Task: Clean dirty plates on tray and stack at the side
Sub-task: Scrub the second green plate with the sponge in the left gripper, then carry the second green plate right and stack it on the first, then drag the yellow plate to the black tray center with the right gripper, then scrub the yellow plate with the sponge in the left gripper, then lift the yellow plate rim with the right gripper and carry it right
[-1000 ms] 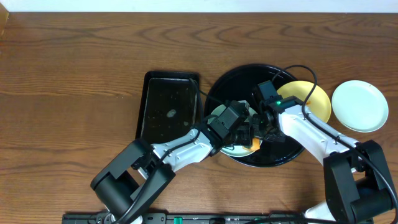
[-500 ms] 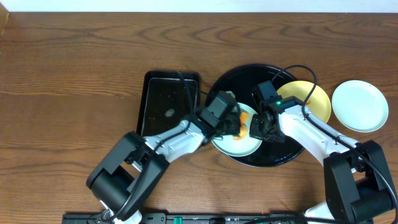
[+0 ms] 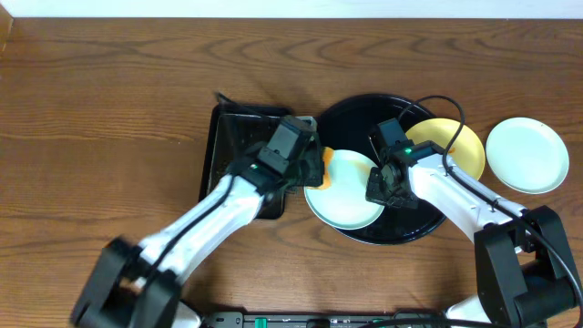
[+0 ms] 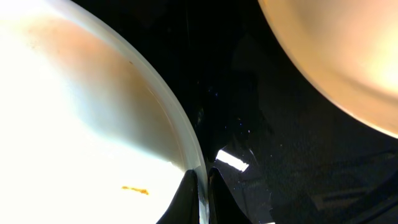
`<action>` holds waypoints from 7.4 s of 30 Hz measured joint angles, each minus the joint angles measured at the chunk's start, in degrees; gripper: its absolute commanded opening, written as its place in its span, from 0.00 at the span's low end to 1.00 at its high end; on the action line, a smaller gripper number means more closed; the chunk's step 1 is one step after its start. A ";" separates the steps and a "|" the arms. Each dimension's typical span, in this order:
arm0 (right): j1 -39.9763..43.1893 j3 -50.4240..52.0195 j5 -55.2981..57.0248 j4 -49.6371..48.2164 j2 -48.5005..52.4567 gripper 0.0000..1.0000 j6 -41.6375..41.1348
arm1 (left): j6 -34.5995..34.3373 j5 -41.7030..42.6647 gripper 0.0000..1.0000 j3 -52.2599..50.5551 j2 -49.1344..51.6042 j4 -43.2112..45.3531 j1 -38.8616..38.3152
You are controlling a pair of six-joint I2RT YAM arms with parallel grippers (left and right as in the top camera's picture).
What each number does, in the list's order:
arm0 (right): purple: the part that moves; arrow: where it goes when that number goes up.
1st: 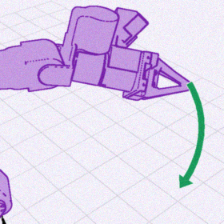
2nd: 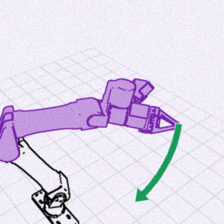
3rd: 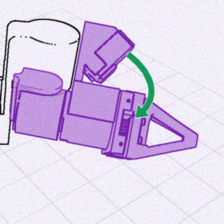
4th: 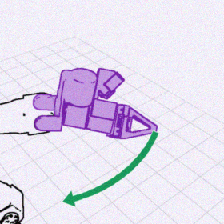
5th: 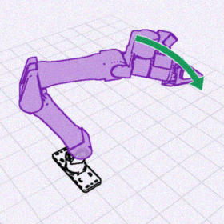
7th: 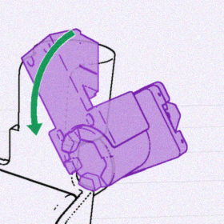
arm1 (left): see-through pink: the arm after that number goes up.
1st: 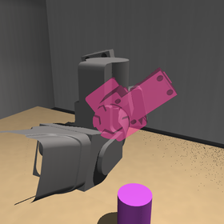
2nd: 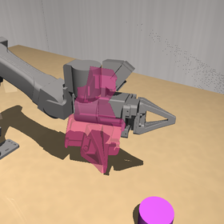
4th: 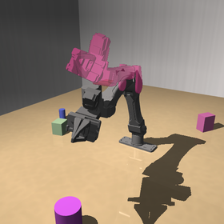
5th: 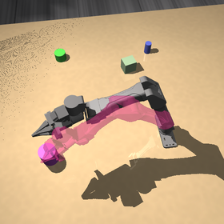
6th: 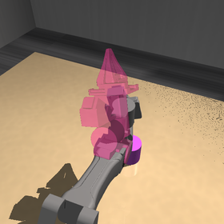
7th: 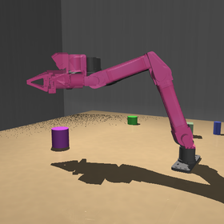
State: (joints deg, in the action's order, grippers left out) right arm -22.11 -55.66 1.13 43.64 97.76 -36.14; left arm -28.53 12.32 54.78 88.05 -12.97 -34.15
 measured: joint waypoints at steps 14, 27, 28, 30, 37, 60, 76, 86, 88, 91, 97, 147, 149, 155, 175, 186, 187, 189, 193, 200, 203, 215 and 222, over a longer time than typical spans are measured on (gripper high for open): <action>0.07 -0.35 4.24 -7.39 -6.69 0.01 10.19 | 6.10 -10.91 0.12 0.00 -7.34 -11.89 13.84; 0.33 -1.66 31.56 -12.55 -19.98 0.01 28.87 | 6.12 -11.65 0.11 0.00 -2.78 -11.93 18.73; 0.50 -1.66 33.27 -13.35 -20.02 0.01 29.35 | 6.12 -11.67 0.12 0.00 -2.51 -11.91 18.73; 0.87 -1.66 37.20 -15.37 -20.04 0.01 30.29 | 6.12 -11.67 0.12 0.00 -2.19 -11.91 18.73; 6.62 -1.66 44.00 -17.75 -20.22 0.01 28.24 | 6.12 -11.65 0.12 0.00 -2.12 -11.91 18.73; 51.45 -1.66 21.46 -14.64 -16.52 0.11 2.12 | 6.12 -11.65 0.12 0.00 -2.12 -12.24 18.73; 47.15 -1.77 -8.92 -4.83 -9.73 0.51 17.22 | 6.12 -11.67 0.12 0.00 -2.12 -12.87 18.73; 42.36 -1.77 -11.08 2.40 -9.73 0.59 21.24 | 6.12 -11.65 0.12 0.00 -2.12 -13.66 18.73; 42.38 -1.75 -9.44 2.60 -9.73 0.58 21.11 | 6.12 -11.65 0.11 0.00 -2.12 -13.66 18.73; 42.38 -1.20 -7.39 1.99 -9.73 0.56 20.59 | 6.12 -11.65 0.11 0.00 -2.12 -13.66 18.73; 42.38 2.73 -6.73 -4.13 -9.73 0.54 19.39 | 6.12 -11.65 0.11 0.00 -2.12 -13.66 18.73; 17.66 10.36 -17.79 -8.61 -9.75 0.01 18.16 | 3.08 3.56 0.09 0.00 10.43 19.28 -9.40; 17.14 10.38 -17.68 -8.50 -9.75 0.01 18.03 | 2.14 3.72 0.09 0.00 12.46 22.08 -10.47; 16.33 10.40 -17.53 -8.50 -9.75 0.01 17.68 | 0.31 3.89 0.09 0.00 17.64 26.99 -11.45; 16.09 10.47 -16.09 -8.26 -9.75 0.01 17.20 | 1.11 4.24 0.08 1.53 14.16 1.81 -7.78; 16.09 10.47 -15.21 -13.09 -9.75 0.01 16.96 | 4.81 -1.62 0.08 0.74 -0.79 -1.14 -1.79; 16.09 10.47 -15.21 -14.38 -9.75 0.01 17.14 | 4.94 -2.36 0.08 0.74 -1.40 -1.79 -0.79; 16.09 10.47 -15.02 -17.38 -9.75 0.01 17.59 | 5.31 -3.28 0.08 0.74 -2.03 -3.21 1.31; 16.09 10.40 -13.44 -21.84 -9.90 0.01 18.93 | 6.10 -4.35 0.08 0.74 -2.12 -6.86 7.39; 16.06 8.68 -6.32 -22.36 -14.78 0.01 24.92 | 6.16 -5.42 0.08 0.74 -2.12 -8.90 17.53; 15.45 7.72 -2.73 -23.08 -18.56 0.01 28.70 | 6.16 -5.44 0.09 0.74 -2.12 -8.94 19.19; 3.45 6.95 20.17 -24.28 -26.14 0.01 44.37 | 7.48 -5.42 0.08 0.74 -1.29 -8.92 19.58; -3.58 6.95 33.59 -29.40 -26.14 0.01 50.21 | 7.63 -5.42 0.08 0.70 -0.70 -8.90 19.58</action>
State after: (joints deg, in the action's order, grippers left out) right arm -25.69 -48.71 34.72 14.24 71.61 14.06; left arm -20.91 6.90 55.48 87.35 -21.87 -14.57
